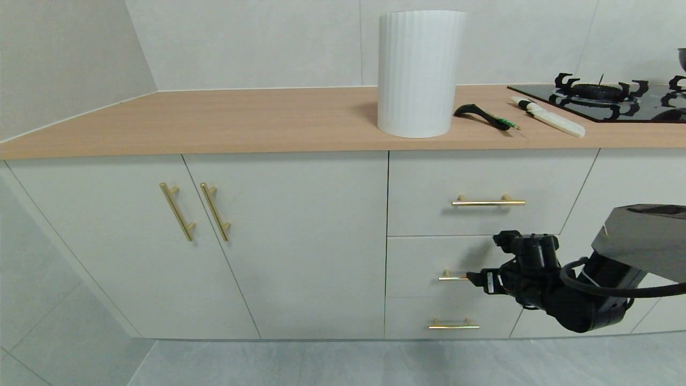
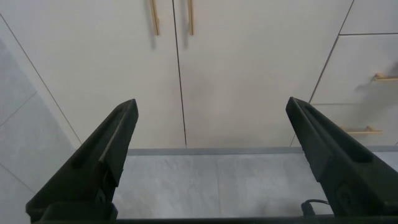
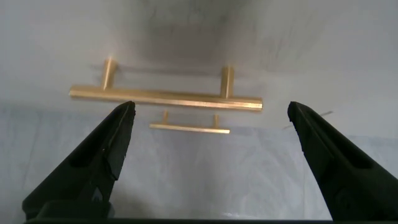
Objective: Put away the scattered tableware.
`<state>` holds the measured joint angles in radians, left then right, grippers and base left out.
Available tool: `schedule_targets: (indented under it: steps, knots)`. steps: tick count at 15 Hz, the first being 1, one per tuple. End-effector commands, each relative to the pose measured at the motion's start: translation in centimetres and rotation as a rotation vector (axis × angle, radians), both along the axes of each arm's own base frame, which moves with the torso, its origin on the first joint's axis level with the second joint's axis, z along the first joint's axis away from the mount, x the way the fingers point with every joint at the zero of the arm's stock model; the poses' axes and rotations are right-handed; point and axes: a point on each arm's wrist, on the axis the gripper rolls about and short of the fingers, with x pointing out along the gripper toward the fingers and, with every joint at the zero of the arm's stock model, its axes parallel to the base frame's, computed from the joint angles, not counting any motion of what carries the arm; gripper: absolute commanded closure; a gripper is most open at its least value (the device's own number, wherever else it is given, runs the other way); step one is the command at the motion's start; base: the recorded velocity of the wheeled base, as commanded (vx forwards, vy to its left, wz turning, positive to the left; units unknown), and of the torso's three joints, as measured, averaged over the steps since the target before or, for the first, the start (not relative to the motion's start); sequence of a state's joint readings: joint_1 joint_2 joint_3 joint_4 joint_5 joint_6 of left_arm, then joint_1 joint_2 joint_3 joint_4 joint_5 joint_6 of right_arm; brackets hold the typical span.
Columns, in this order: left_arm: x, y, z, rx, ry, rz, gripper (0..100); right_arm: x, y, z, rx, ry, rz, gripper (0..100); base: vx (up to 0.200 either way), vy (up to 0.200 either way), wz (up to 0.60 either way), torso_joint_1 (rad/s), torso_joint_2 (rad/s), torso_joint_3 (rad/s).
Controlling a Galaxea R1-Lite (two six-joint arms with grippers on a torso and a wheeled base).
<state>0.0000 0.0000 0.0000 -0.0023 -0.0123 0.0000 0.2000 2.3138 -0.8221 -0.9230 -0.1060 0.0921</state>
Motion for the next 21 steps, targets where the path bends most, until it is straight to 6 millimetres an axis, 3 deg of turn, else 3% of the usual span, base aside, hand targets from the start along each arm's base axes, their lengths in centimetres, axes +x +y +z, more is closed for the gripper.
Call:
schedule_targets:
  steps: [1, 9, 21]
  knots:
    - [0.0, 0.0, 0.0, 0.000, -0.001, 0.000, 0, 0.8, 0.2, -1.9, -0.015, -0.009, -0.029, 0, 0.000, 0.000, 0.00, 0.000, 0.00, 0.000]
    - [0.0, 0.0, 0.0, 0.000, 0.001, 0.000, 0, 1.8, 0.5, -3.2, 0.001, -0.040, -0.051, 0, 0.000, 0.000, 0.00, 0.000, 0.00, 0.000]
    - [0.0, 0.0, 0.0, 0.000, -0.001, 0.000, 0, 1.5, 0.4, -3.2, -0.007, -0.023, -0.058, 0, 0.000, 0.000, 0.00, 0.000, 0.00, 0.000]
